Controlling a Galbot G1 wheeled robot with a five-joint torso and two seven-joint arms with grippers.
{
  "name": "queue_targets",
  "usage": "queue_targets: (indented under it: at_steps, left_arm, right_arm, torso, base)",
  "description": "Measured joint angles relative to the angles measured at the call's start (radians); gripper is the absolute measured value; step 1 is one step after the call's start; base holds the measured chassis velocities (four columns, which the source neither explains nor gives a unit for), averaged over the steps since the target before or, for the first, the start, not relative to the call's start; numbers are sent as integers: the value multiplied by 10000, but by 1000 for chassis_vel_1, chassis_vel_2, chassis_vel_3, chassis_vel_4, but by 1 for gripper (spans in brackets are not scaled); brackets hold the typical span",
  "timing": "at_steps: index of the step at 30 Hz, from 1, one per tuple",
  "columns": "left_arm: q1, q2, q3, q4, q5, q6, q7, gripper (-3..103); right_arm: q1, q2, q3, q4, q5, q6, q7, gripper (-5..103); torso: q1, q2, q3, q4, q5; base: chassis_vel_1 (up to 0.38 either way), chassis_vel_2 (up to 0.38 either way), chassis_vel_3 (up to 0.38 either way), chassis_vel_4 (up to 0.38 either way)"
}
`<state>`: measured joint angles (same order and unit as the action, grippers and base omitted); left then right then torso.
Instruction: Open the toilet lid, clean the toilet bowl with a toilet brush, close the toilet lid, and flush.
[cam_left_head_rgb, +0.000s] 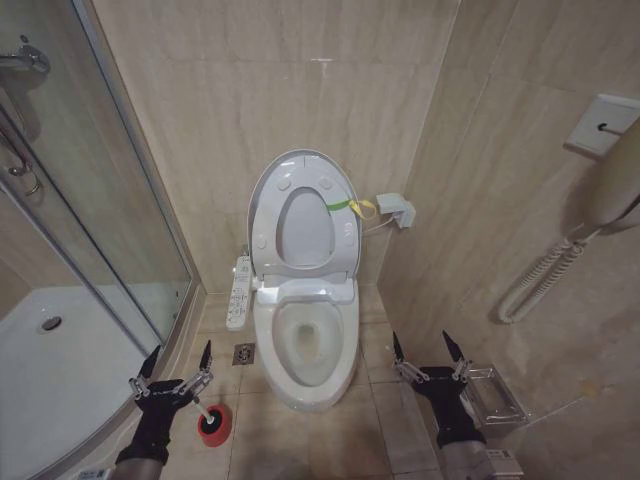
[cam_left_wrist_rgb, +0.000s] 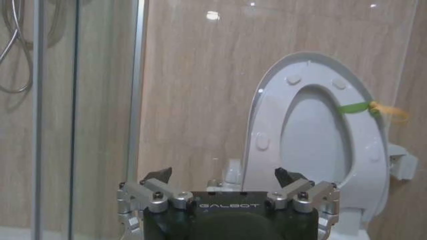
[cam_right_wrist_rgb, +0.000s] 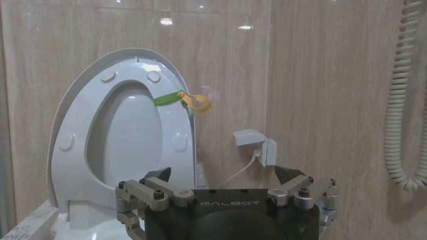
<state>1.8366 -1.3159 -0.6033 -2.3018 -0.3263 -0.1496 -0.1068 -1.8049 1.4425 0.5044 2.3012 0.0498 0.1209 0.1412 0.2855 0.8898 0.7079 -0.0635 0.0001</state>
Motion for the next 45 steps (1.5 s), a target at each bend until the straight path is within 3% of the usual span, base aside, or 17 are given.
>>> queue_targets:
  at_steps: [20,34,45]
  left_arm:
    - [574,-346,413,-209,481,-463,69,100]
    - [842,-511,866,-244,1425,-604,-42,100]
    - [880,-530,735,-168,1520,-932,18,100]
  right_arm:
    - [0,-1,0,0,0,0,0,100]
    - [0,-1,0,0,0,0,0,100]
    - [0,0,0,0,0,0,0,100]
  torso:
    - [122,286,166,0,-1]
    - [121,280,165,-1,0]
    - [113,264,156,-1,-1]
  base:
    - [0,0,0,0]
    - [0,0,0,0]
    - [0,0,0,0]
